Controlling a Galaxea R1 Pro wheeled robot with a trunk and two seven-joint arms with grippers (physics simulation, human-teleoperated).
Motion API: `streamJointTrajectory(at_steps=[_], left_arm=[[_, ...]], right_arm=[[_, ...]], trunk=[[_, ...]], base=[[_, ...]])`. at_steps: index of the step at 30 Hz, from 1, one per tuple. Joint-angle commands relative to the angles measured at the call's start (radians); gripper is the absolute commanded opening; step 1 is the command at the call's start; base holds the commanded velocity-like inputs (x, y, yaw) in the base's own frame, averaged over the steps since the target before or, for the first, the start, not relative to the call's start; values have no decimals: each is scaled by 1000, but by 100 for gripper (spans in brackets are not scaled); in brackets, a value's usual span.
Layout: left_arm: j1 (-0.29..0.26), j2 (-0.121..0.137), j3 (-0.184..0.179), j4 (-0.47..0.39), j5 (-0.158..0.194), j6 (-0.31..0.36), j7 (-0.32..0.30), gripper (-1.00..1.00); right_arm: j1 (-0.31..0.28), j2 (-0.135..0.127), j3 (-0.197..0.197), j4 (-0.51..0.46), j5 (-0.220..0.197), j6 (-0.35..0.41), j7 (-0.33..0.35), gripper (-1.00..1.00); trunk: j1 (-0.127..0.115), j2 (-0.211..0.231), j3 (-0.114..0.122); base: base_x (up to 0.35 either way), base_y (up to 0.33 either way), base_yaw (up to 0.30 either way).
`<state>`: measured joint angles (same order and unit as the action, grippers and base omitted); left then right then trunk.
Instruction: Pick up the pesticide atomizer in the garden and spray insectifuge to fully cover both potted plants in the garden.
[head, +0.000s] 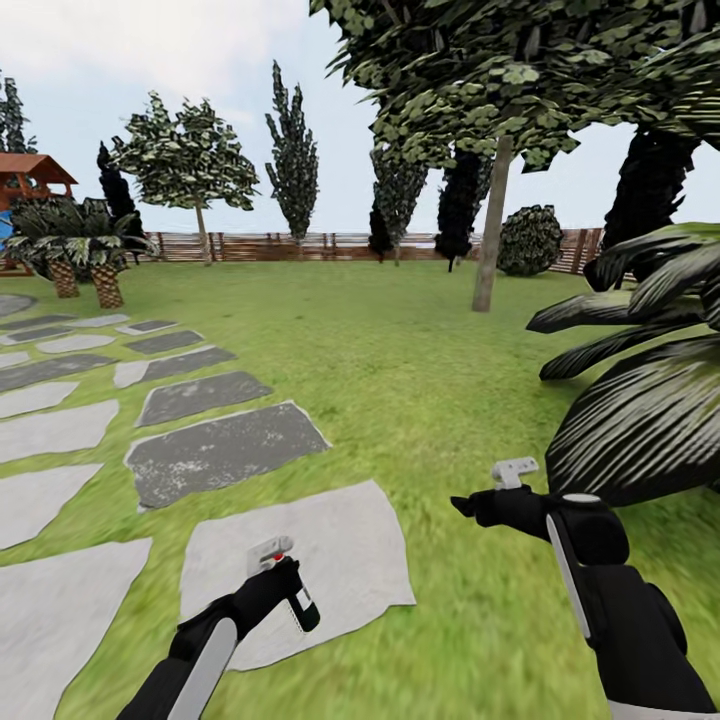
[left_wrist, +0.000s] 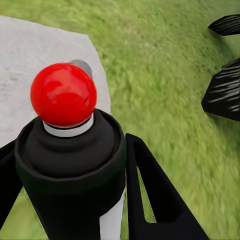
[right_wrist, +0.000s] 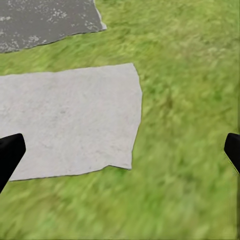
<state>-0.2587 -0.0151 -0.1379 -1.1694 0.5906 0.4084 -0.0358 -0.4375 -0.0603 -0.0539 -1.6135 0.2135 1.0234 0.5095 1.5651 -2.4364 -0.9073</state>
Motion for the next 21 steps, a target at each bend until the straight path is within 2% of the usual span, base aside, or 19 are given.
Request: streamJointTrajectory(at_steps=[1, 8, 12, 21], left_arm=[[0, 0, 2, -1, 5, 6, -1, -100], [0, -2, 1, -1, 5, 7, 25, -100], [0, -1, 2, -1, 11, 6, 28, -100], [0, 4, 4, -1, 15, 0, 23, -100]], right_arm=[[0, 0, 0, -1, 11, 4, 10, 100], [1, 0, 6, -2, 10, 7, 12, 100], [0, 1, 32, -2, 10, 12, 12, 100], [1, 0, 44, -2, 11, 12, 12, 100]], trunk=[[0, 0, -2], [-26, 49, 19], [-38, 70, 29], [-38, 70, 29]], base=[[314, -209, 0], [314, -214, 0], [314, -215, 12], [321, -144, 233]])
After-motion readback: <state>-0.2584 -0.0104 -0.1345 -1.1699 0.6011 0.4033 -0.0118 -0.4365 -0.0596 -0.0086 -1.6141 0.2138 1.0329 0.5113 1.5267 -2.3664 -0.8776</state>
